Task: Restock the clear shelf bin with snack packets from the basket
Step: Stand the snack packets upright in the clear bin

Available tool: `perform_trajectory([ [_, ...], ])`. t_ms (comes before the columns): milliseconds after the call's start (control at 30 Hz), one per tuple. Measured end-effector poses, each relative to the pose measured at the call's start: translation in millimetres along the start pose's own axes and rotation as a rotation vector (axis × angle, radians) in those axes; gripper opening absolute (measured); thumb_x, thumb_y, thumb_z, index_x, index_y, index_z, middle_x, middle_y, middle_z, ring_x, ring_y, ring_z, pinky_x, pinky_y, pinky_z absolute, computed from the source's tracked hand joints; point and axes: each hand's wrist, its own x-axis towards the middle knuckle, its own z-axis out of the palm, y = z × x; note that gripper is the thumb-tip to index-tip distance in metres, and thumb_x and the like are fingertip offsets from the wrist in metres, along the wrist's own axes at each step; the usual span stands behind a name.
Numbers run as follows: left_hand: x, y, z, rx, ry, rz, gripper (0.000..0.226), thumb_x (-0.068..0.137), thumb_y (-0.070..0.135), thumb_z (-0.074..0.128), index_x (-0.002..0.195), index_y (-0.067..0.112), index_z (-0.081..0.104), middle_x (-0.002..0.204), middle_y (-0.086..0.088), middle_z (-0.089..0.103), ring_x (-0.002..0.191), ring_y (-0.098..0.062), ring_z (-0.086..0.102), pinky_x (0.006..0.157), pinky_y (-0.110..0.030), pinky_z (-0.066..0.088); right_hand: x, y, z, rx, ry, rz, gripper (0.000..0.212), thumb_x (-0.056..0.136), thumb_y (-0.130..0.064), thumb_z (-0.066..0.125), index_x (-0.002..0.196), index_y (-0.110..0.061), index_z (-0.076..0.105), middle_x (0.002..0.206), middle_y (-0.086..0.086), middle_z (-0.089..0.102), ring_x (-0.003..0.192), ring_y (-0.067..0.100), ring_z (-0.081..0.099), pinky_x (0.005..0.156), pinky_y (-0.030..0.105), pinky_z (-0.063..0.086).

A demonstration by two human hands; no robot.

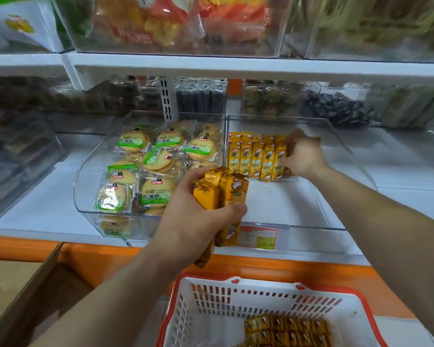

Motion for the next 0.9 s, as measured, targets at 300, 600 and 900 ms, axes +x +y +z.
perform_trajectory([
  [300, -6, 5, -5, -0.010, 0.015, -0.035, 0.061, 0.070, 0.030, 0.090, 0.115, 0.045, 0.053, 0.088, 0.017, 0.075, 0.080, -0.007, 0.075, 0.060, -0.021, 0.060, -14, 4, -15, 0.005, -0.011, -0.001, 0.058, 0.070, -0.021, 0.083, 0.121, -0.010, 0.058, 0.108, 0.014, 0.066, 0.099, 0.030, 0.062, 0.075, 0.030, 0.047],
  [600, -22, 14, 4, -0.081, -0.001, -0.153, 0.059, 0.068, 0.026, 0.092, 0.118, 0.032, 0.061, 0.094, 0.000, 0.079, 0.086, -0.024, 0.078, 0.080, -0.050, 0.063, -147, -46, -83, 0.604, -0.228, -0.049, 0.015, 0.082, -0.017, 0.078, 0.091, -0.024, 0.068, 0.089, -0.001, 0.069, 0.081, 0.020, 0.066, 0.071, 0.031, 0.053],
  [900, -51, 28, 42, -0.276, -0.173, -0.281, 0.044, 0.066, 0.032, 0.090, 0.102, 0.012, 0.075, 0.099, -0.019, 0.077, 0.086, -0.036, 0.075, 0.069, -0.039, 0.061, -233, -78, -103, 0.863, -0.474, -0.065, 0.071, 0.077, -0.018, 0.083, 0.129, -0.053, 0.050, 0.103, 0.001, 0.066, 0.079, 0.023, 0.074, 0.069, 0.036, 0.061],
])
